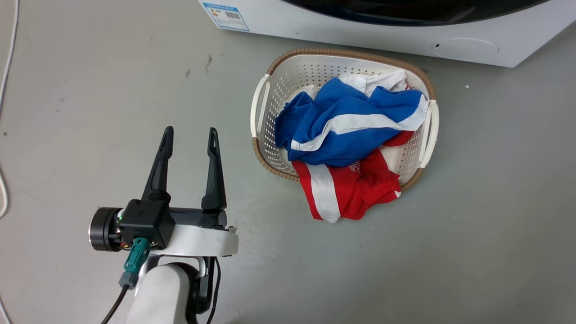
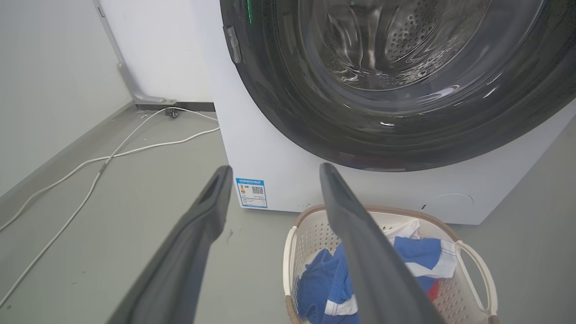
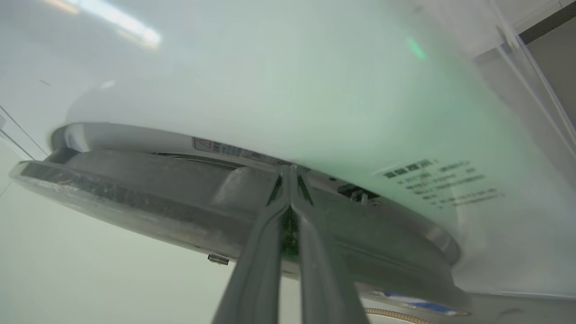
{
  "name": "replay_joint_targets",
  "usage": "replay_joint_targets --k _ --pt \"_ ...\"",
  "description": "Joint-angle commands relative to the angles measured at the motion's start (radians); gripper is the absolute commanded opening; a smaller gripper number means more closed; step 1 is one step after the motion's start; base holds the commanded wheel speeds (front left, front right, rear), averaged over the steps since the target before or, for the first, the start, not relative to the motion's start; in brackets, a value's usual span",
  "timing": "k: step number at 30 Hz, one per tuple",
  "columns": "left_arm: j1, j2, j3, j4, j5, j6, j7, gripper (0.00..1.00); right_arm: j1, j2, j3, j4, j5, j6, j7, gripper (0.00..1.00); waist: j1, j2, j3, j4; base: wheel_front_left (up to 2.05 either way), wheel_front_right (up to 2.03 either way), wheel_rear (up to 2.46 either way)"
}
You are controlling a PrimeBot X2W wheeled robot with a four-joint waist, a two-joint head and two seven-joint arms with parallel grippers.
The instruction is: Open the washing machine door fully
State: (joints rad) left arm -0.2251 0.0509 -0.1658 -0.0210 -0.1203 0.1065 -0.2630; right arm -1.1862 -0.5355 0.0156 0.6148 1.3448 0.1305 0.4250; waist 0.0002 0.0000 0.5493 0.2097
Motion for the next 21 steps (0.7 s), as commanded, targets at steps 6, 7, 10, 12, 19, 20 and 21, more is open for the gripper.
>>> replay_joint_targets --k 6,7,10,12,19,20,21 --pt "-0.019 0.0 -0.009 -0.001 -0.014 0.007 -0.003 1.0 -0.017 0.012 0.062 0.018 -0.021 0.002 0.091 0.0 -0.0002 0.0 0.018 0.006 0.0 0.0 0.0" --pt "-0.02 0.0 -0.009 0.001 -0.014 0.008 -0.003 1.0 -0.01 0.013 0.071 0.016 -0.02 0.002 0.109 0.0 -0.0002 0.0 0.018 0.005 0.0 0.0 0.0" --pt "-0.022 -0.001 -0.007 0.005 -0.015 0.007 -0.003 1.0 0.017 0.014 0.085 -0.002 -0.01 0.002 0.15 0.0 -0.0002 0.0 0.015 -0.001 0.0 0.0 0.0" --pt "-0.019 0.0 -0.002 0.009 -0.011 0.006 -0.003 1.0 0.043 0.016 0.092 -0.025 -0.003 0.002 0.166 0.0 -0.0002 0.0 0.007 -0.007 0.0 0.0 0.0" --pt "0.003 0.0 0.025 0.015 0.003 -0.005 -0.003 1.0 0.19 0.025 0.118 -0.153 0.044 0.001 0.222 0.0 -0.0002 0.0 -0.032 -0.039 0.0 0.0 0.0" --pt "0.007 0.0 0.029 0.015 0.004 -0.006 -0.003 1.0 0.213 0.029 0.117 -0.172 0.055 0.001 0.225 0.0 -0.0002 0.0 -0.037 -0.045 0.0 0.0 0.0" --pt "0.009 0.0 0.032 0.016 0.004 -0.008 -0.003 1.0 0.235 0.028 0.119 -0.192 0.061 0.002 0.227 0.0 -0.0002 0.0 -0.041 -0.05 0.0 0.0 0.0"
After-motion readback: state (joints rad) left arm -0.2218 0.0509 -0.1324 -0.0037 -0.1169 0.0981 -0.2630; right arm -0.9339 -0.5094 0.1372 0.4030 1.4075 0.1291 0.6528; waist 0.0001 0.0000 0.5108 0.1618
